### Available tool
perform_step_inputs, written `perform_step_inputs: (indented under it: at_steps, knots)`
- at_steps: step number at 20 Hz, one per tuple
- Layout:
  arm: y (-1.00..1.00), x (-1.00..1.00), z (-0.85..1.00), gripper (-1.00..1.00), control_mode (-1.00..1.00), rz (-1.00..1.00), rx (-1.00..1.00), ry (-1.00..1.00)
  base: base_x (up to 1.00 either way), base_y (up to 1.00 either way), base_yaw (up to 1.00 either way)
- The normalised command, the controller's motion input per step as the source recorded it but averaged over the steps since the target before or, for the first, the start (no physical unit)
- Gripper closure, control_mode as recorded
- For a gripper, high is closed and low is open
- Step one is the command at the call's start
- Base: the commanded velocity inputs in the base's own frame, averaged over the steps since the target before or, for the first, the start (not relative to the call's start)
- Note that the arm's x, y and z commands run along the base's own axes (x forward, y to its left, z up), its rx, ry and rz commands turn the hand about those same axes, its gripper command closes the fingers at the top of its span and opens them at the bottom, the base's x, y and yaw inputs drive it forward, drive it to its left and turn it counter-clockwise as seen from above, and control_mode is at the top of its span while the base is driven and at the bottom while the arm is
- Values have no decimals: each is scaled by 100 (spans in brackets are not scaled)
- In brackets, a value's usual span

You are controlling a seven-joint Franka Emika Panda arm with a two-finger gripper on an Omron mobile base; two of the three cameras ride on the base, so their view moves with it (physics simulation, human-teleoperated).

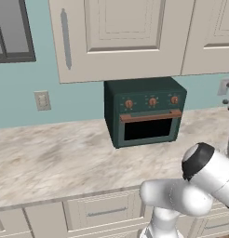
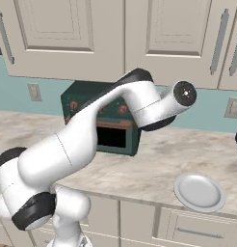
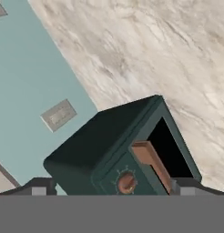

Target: Pick up the bagel from the plate, place it on the toaster oven rack, close the door, and set the timer.

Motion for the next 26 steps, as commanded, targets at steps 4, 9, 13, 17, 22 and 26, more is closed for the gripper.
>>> perform_step_inputs:
  at_steps: [4, 9, 13, 17, 22, 26]
  knots:
    - [49, -100, -2, -100, -100, 2, -5, -33, 0, 0, 0]
    - [99, -93, -79, -100, -100, 0, -32, -66, 0, 0, 0]
    - [100, -20, -66, -100, -100, -1, -40, -63, 0, 0, 0]
    - [100, 1, 21, -100, -100, -6, -34, -31, 0, 0, 0]
    - [92, 7, 37, -100, -100, -2, -39, -7, 0, 0, 0]
    - [59, 9, 36, -100, -100, 0, -43, -1, 0, 0, 0]
